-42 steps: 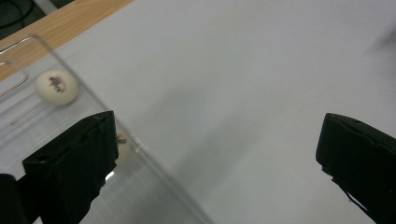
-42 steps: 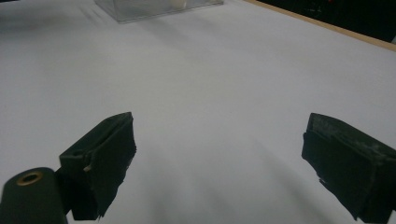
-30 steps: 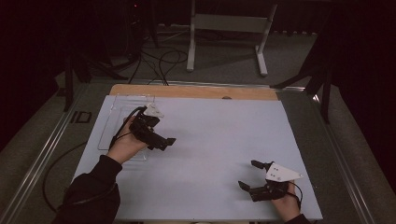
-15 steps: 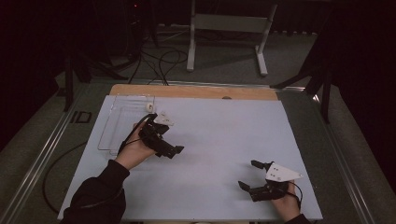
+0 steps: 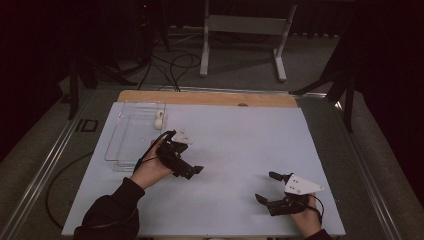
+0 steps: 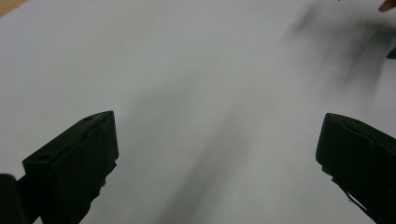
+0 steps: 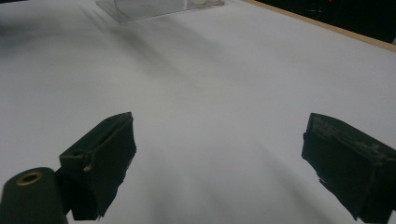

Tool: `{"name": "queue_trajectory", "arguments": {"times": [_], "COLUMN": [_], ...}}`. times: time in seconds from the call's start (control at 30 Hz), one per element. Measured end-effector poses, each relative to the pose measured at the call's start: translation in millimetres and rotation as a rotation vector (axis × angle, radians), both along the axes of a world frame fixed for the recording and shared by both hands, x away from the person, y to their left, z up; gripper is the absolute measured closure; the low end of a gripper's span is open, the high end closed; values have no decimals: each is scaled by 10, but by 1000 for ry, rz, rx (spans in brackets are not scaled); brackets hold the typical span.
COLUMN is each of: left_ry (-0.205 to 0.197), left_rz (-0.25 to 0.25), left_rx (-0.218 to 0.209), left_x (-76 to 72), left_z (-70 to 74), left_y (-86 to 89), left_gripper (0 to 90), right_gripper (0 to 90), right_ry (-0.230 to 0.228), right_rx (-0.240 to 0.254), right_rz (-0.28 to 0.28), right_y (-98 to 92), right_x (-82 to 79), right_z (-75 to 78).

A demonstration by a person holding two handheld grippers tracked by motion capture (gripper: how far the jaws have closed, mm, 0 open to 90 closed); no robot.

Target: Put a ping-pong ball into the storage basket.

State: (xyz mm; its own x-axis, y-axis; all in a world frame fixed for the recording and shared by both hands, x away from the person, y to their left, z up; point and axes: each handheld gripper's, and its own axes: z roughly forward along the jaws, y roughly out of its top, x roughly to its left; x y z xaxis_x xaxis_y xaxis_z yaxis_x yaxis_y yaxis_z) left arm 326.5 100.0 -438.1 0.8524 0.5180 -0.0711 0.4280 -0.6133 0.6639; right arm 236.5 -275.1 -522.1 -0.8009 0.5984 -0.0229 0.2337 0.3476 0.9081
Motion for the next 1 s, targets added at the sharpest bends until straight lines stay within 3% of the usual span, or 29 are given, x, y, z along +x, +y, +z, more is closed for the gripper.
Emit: {"name": "queue_trajectory", "arguments": {"times": [0.43, 0.7, 1.0], "left_ry": [9, -17, -17], "left_rz": [-44, -71, -86], "left_rx": [-27, -67, -77], "left_x": [-108, -171, -241], "left_z": [-185, -318, -492], "left_y": [-111, -132, -121], "left_gripper": [5, 4, 5], "right_gripper": [95, 95, 95], "right_ry": [-4, 0, 2], "right_rx": [-2, -2, -4], "right_rz": [1, 1, 2], "right_y": [-3, -3, 0], "right_x": [2, -1, -1], "right_z": [0, 0, -2]}}
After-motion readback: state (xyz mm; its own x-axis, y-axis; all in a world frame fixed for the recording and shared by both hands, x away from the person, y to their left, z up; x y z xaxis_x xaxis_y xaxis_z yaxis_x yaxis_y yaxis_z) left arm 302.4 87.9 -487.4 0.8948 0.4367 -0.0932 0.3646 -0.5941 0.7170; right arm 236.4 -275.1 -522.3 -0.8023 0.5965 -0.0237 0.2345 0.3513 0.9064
